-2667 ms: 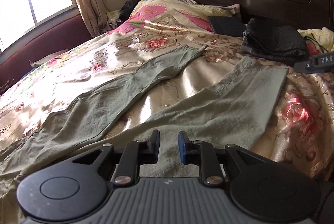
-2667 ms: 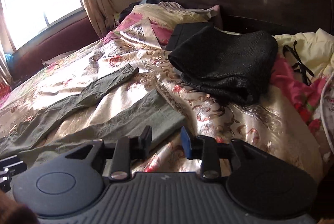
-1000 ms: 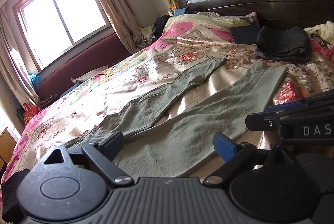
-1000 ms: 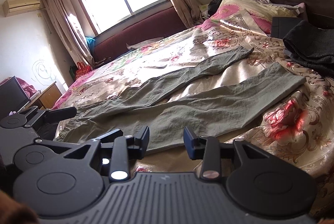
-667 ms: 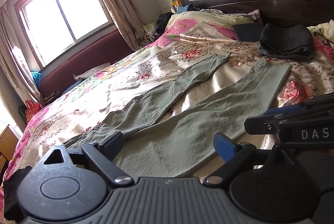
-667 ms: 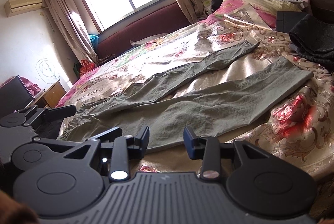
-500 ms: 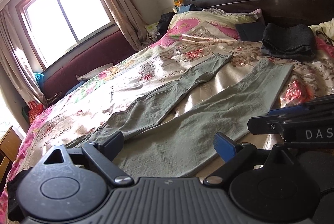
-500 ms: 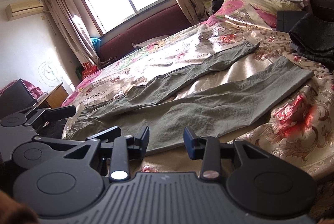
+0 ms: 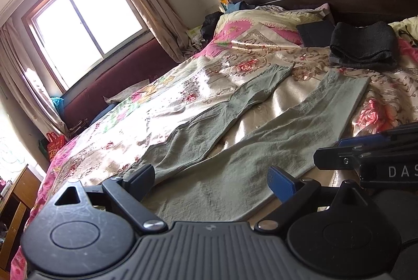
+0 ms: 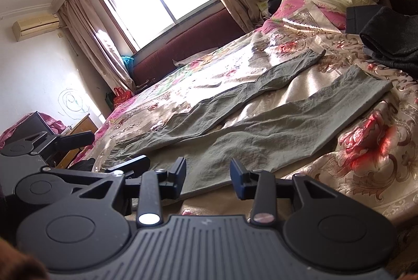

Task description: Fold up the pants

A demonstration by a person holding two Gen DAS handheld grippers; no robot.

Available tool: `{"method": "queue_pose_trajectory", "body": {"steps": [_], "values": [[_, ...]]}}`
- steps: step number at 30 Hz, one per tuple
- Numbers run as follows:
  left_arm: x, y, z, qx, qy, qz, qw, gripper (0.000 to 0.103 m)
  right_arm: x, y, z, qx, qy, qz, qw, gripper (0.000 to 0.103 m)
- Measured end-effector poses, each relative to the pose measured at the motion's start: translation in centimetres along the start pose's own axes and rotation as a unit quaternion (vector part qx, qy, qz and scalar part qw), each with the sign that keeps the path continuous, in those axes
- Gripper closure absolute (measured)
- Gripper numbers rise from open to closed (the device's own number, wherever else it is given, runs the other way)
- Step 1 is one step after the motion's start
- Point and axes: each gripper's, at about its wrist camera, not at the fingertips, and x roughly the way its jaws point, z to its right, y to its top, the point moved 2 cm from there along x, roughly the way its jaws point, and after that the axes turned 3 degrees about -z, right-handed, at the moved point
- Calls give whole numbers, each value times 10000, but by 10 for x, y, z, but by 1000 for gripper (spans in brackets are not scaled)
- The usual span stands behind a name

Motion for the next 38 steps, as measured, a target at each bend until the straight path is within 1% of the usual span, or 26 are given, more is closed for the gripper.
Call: {"method": "queue_pose_trajectory", "body": {"steps": [4,7,10,14,17,20,23,25,27,30,32,35,38], "values": [[-3,2,-6,-71,-9,77,9999,0,3,2,-3,-138,-50,-53,9999,62],[3,-4,-20,-174,-43,67,9998,0,18,5,-15,-376,-113,-279,9988,62],[15,-15,-47,-335,-87,40,9994,0,42,10,-36,-858,-185,-556,9946,62],[44,-35,-102,-578,-42,-84,9983,0,92,22,-67,-1513,-62,-1005,9833,61],[75,-51,-156,-734,4,-192,9971,0,148,41,-94,-2127,135,-1341,9678,61],[122,-69,-218,-921,48,-341,9951,0,226,63,-124,-2568,538,-1786,9483,61],[176,-83,-276,-1136,-60,-606,9917,0,302,75,-157,-3144,764,-2107,9225,61],[215,-93,-309,-1066,-37,-722,9917,0,356,81,-176,-3649,744,-2267,8999,61],[248,-100,-333,-1020,-1,-833,9913,0,400,88,-186,-3884,689,-2424,8864,61],[287,-103,-360,-1206,-220,-1014,9873,0,450,98,-191,-4002,643,-2744,8720,61],[307,-100,-368,-1128,-356,-1059,9873,0,471,103,-190,-4077,565,-2818,8667,61],[328,-98,-372,-1057,-558,-1213,9854,0,494,106,-186,-4040,583,-3063,8600,61],[342,-95,-370,-865,-661,-1308,9854,0,508,101,-182,-4119,537,-3281,8484,61]]}}
